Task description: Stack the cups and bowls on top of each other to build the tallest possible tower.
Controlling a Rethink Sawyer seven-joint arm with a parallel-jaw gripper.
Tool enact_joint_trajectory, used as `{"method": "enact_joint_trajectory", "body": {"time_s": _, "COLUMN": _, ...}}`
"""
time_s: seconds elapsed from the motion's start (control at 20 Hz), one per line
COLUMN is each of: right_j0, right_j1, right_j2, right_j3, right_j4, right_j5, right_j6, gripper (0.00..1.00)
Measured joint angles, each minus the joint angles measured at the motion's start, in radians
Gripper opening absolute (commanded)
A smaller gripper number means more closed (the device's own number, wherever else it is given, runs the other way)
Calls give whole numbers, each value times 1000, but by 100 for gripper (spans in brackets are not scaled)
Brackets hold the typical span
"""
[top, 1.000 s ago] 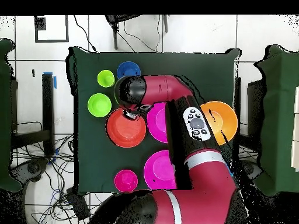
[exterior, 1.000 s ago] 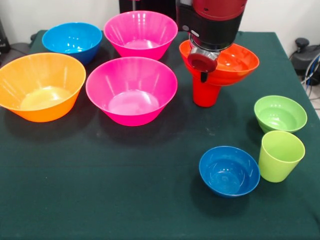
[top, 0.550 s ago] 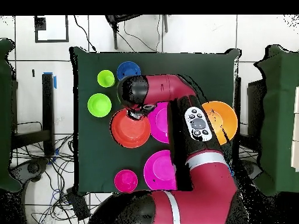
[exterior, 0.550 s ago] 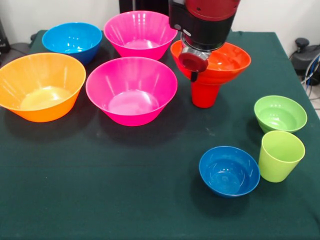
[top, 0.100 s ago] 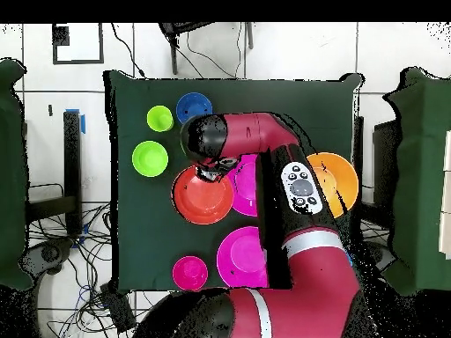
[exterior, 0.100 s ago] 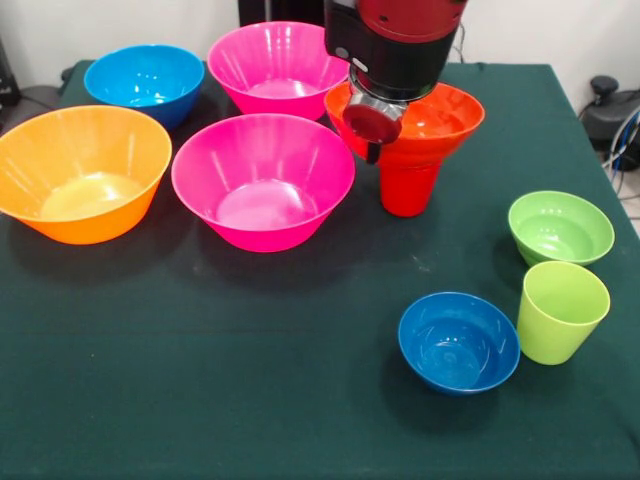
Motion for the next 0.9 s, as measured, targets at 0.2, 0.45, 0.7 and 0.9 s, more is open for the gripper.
{"method": "enact_joint_trajectory", "body": {"time_s": 0.2, "right_j0": -8, "right_j1": 0, "right_j2": 0, "right_j3": 4, "right_j4": 0, "right_j5": 0, "right_j6": 0, "gripper": 100}}
{"method": "enact_joint_trajectory", "body": {"time_s": 0.45, "right_j0": -33, "right_j1": 0, "right_j2": 0, "right_j3": 28, "right_j4": 0, "right_j5": 0, "right_j6": 0, "gripper": 100}}
{"method": "enact_joint_trajectory", "body": {"time_s": 0.7, "right_j0": -41, "right_j1": 0, "right_j2": 0, "right_j3": 46, "right_j4": -1, "right_j5": -10, "right_j6": 0, "gripper": 100}}
{"method": "enact_joint_trajectory", "body": {"time_s": 0.9, "right_j0": -42, "right_j1": 0, "right_j2": 0, "right_j3": 56, "right_j4": -1, "right_j5": -29, "right_j6": 0, "gripper": 100}}
